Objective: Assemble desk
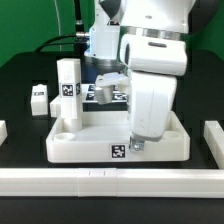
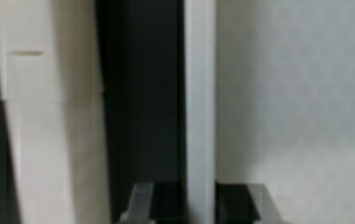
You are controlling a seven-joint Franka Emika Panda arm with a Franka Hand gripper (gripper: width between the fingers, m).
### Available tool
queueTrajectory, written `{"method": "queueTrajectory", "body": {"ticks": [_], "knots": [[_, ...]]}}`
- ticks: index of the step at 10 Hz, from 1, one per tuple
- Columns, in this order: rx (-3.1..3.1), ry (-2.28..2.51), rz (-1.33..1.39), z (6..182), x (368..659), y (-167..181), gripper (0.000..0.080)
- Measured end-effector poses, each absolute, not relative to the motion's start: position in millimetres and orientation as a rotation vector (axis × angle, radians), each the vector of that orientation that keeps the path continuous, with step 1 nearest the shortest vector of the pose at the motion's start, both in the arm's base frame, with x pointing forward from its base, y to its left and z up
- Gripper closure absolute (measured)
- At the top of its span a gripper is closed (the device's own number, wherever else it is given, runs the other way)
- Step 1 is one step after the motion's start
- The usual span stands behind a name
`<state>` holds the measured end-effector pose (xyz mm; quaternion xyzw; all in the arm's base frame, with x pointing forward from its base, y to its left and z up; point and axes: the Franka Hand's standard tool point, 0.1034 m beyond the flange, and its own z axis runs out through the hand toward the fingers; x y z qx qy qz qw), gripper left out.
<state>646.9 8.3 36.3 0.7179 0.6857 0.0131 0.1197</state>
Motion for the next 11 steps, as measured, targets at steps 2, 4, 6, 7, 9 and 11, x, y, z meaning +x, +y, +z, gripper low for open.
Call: {"method": "queueTrajectory", "body": {"ticks": [2,4,6,7,9,11], "knots": [[2.104,1.994,0.047,38.8,665.3,18.7,0.0732],[2.128,1.975,0.057,36.6,674.7,32.3,0.0732],[2.147,1.960,0.061,36.2,674.5,40.0,0.0732],[2.144,1.959,0.060,37.0,674.7,42.8,0.0732],[2.144,1.959,0.057,37.9,674.4,42.3,0.0732],[2.143,1.953,0.067,46.7,677.5,41.8,0.0529]]}}
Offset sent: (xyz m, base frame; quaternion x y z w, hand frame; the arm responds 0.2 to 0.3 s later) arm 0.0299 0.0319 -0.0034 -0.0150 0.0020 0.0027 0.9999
